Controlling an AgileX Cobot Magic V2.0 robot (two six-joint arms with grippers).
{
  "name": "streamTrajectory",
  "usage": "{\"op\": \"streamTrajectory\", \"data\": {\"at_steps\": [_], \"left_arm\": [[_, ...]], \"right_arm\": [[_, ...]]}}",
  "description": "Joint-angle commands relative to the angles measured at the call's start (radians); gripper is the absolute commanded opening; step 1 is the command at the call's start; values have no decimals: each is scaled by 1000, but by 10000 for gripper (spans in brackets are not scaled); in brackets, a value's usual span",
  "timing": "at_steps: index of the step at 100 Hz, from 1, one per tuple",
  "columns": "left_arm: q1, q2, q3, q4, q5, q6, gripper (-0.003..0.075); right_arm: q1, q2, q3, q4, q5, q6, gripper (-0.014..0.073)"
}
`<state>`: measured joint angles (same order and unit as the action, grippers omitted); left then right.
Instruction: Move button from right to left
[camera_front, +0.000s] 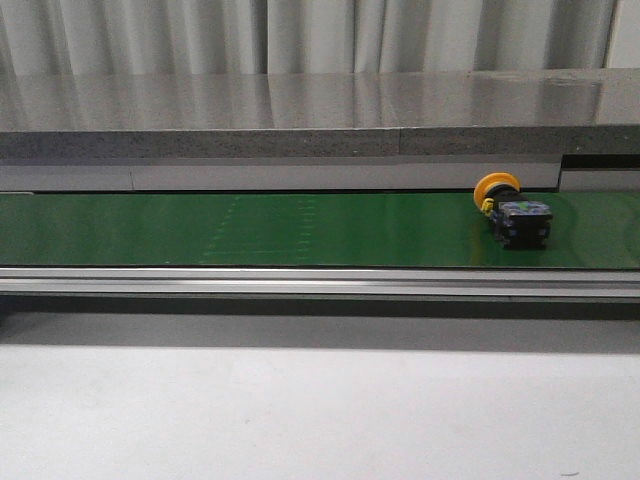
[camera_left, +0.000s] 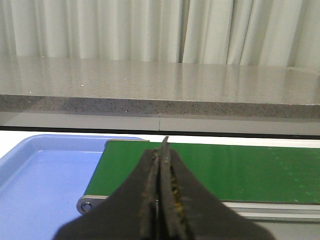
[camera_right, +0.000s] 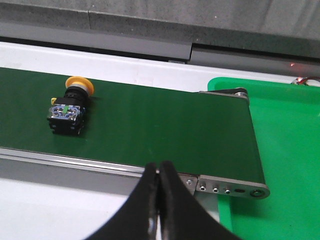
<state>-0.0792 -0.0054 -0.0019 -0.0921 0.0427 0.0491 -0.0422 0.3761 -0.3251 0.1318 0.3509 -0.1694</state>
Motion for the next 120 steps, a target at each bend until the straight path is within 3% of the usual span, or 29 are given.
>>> {"op": "streamTrajectory", "data": {"at_steps": [1, 60, 120], "left_arm": [[-4, -31, 45, 0, -74, -11, -20], [-4, -31, 45, 0, -74, -11, -20], [-4, -31, 45, 0, -74, -11, -20]], "right_arm": [[2, -47, -2, 2, -81, -12, -67], [2, -268, 104, 2, -99, -12, -67], [2, -271, 104, 2, -100, -12, -67]]}}
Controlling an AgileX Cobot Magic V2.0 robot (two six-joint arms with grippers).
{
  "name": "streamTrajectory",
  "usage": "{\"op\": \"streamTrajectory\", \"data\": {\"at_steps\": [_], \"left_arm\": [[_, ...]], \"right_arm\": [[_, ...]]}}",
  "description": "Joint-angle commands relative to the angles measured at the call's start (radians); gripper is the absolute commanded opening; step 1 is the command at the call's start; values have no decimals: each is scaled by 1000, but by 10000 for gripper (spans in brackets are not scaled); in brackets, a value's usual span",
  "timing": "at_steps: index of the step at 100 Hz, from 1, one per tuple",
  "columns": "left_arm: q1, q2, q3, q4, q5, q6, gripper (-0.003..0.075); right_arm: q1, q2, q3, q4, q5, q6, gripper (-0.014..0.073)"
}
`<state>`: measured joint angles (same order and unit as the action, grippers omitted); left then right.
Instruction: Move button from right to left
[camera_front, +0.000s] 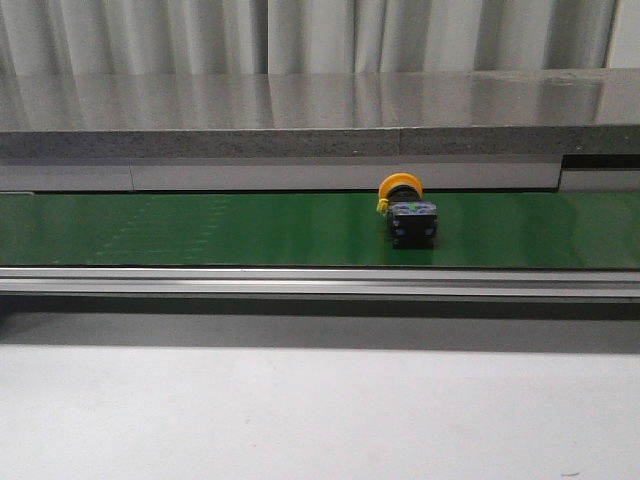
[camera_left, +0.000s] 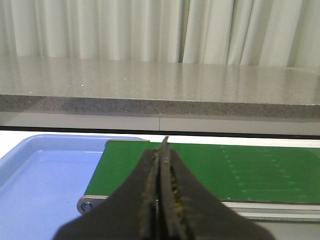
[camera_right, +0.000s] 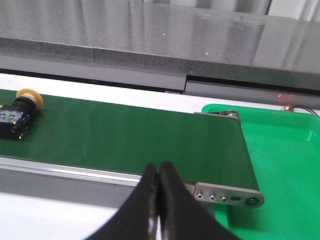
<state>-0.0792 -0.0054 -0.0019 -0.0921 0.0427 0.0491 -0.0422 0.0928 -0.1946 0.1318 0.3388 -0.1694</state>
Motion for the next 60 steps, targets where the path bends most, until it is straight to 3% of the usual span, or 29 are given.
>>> {"op": "streamTrajectory", "data": {"at_steps": [1, 50, 60], "left_arm": [[-4, -31, 45, 0, -74, -11, -20], [-4, -31, 38, -29, -130, -11, -20], [-4, -29, -8, -43, -77, -11, -20]], "right_arm": [[2, 13, -26, 2, -87, -12, -67], [2, 13, -26, 2, -89, -12, -67], [2, 13, -26, 2, -91, -12, -67]]}}
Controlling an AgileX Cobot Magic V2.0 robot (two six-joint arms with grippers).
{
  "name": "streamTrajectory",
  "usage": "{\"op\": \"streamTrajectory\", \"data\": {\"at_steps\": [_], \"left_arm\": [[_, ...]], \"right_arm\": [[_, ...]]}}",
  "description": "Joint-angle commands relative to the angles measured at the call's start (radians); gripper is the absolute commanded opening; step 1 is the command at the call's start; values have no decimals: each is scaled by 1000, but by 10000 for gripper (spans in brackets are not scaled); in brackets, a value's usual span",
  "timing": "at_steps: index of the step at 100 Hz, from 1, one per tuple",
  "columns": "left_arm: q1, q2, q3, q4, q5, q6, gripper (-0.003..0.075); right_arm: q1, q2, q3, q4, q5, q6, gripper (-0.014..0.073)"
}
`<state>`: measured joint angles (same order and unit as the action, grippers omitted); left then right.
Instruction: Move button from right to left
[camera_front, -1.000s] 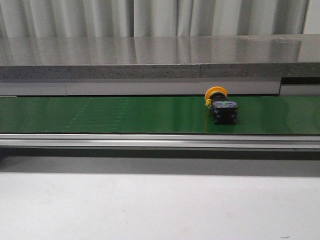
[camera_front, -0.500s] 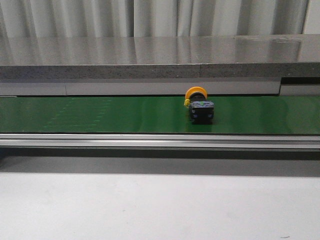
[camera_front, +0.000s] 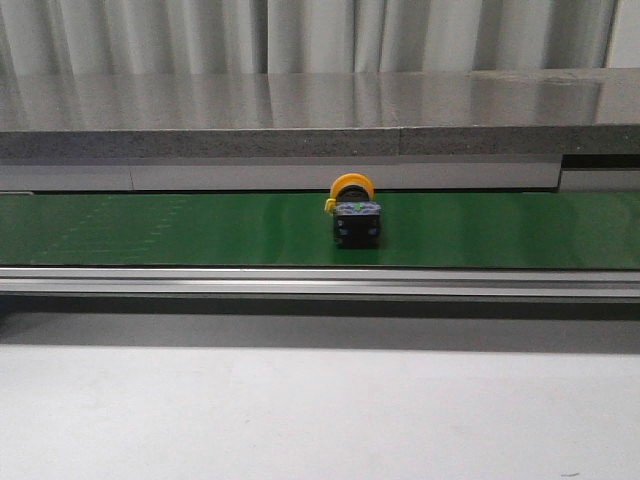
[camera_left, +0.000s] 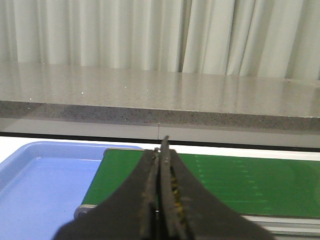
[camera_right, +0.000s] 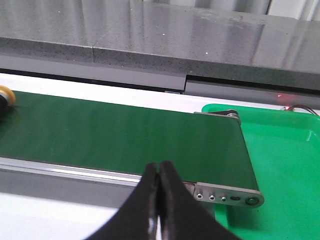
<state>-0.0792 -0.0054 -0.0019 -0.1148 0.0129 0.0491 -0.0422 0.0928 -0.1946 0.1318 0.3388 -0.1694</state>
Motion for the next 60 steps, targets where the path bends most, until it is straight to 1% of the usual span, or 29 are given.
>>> {"op": "streamTrajectory", "data": {"at_steps": [1, 9, 27, 33, 49, 60], "left_arm": [[-4, -27, -13, -21, -40, -11, -20], [-4, -2, -73, -21, 42, -11, -20], [-4, 88, -180, -23, 70, -11, -20], [-4, 128, -224, -23, 113, -11, -20], [-5, 277, -349, -23, 240, -11, -20], [-5, 391, -429, -23, 294, -11, -20]], "right_arm": [[2, 13, -26, 2, -91, -12, -67], [2, 13, -26, 2, -91, -12, -67], [2, 13, -26, 2, -91, -12, -67], [2, 13, -26, 2, -91, -12, -67], [2, 13, -26, 2, -91, -12, -67], [2, 13, -26, 2, -91, -12, -67]]}}
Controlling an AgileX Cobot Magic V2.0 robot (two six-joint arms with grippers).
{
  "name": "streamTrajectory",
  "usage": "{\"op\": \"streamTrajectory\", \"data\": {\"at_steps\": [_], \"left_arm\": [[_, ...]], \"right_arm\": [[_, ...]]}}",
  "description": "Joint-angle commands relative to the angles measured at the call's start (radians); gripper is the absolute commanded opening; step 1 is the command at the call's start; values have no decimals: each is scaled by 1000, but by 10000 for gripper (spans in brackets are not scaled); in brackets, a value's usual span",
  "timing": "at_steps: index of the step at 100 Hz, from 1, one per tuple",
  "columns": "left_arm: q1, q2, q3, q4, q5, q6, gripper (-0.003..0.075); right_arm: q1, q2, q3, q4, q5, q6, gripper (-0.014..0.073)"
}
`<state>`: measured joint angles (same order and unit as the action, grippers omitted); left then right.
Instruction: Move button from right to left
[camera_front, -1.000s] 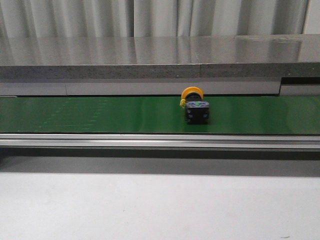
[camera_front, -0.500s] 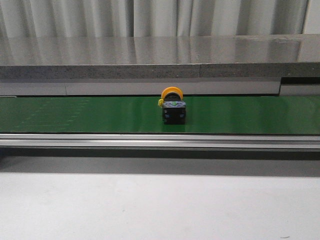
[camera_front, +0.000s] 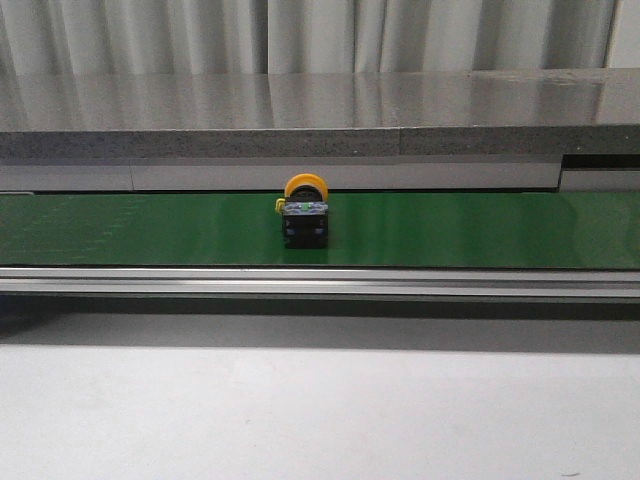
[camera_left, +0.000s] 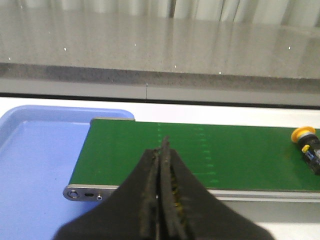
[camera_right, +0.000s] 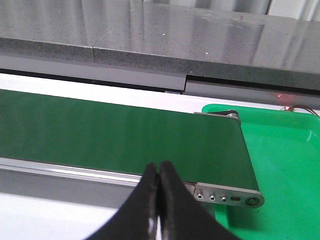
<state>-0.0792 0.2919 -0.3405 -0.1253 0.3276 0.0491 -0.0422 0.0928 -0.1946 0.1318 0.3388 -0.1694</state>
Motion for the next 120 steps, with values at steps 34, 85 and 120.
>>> {"op": "streamTrajectory", "data": {"at_steps": [34, 85, 120], "left_arm": [[-5, 434, -331, -12, 63, -5, 411], [-45, 867, -669, -26, 338, 10, 650], [-180, 1142, -874, -5, 462, -12, 650]], "right_arm": [[2, 13, -26, 2, -92, -12, -67], [2, 13, -26, 2, -92, -12, -67], [2, 13, -26, 2, -92, -12, -67]]}}
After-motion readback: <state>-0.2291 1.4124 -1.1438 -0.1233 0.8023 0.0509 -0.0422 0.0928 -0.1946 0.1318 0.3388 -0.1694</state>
